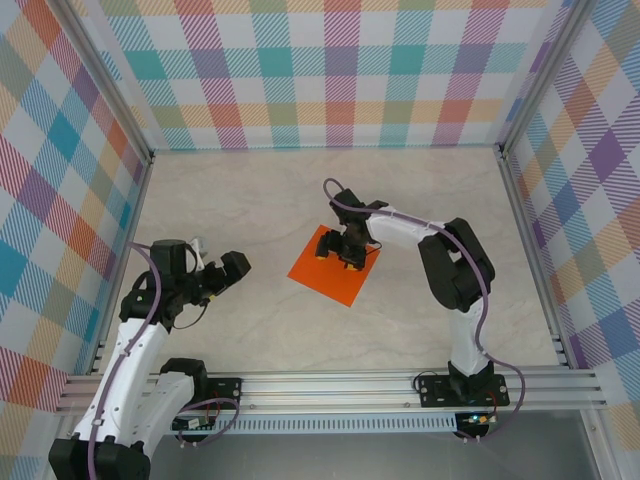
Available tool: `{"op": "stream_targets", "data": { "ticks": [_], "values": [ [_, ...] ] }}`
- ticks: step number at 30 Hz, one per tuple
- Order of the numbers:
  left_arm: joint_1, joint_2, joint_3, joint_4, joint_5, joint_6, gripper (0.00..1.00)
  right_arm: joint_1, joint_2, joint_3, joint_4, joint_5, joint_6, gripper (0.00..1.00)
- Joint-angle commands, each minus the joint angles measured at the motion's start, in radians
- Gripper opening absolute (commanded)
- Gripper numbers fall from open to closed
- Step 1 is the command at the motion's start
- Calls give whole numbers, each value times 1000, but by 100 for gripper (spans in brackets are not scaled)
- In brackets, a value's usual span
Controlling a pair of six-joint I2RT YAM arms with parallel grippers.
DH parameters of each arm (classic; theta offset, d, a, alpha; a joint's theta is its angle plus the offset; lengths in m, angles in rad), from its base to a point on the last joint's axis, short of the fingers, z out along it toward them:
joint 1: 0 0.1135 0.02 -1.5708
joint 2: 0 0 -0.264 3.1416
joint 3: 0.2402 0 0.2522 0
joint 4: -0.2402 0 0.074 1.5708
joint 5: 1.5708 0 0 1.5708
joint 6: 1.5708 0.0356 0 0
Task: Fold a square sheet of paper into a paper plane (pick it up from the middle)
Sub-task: Move the square sheet of paper to the center of the table.
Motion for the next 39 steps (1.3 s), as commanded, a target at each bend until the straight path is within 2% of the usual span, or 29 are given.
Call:
{"op": "stream_targets", "data": {
  "ticks": [1,4,8,12,15,19,27,32,36,39],
  "values": [
    [9,0,-10,34,74,-25,100,7,-58,5,-19,-8,-89,76],
    [6,-2,-10,27,71,-30,100,28,-68,50,-8,-61,-95,75],
    [1,-5,-25,31,64,-41,100,65,-8,113,41,-170,-73,74],
    [0,1,-21,20,60,-35,100,87,71,189,-4,-160,-54,74],
    [-6,19,-18,18,79,-28,100,93,122,222,-11,-206,-59,74],
    [-18,34,-14,1,81,-25,100,100,147,218,-54,-205,-96,74],
    [-72,68,-12,-9,50,-53,100,102,25,-22,-65,-197,-192,74],
    [-166,90,-23,36,-4,-99,100,99,-112,-197,-75,-182,-263,74],
    [-254,122,-24,93,-63,-141,100,100,-188,-192,-100,-182,-271,75],
    [-308,159,-11,131,-101,-159,100,100,-233,-130,-136,-126,-262,81]
  ]
}}
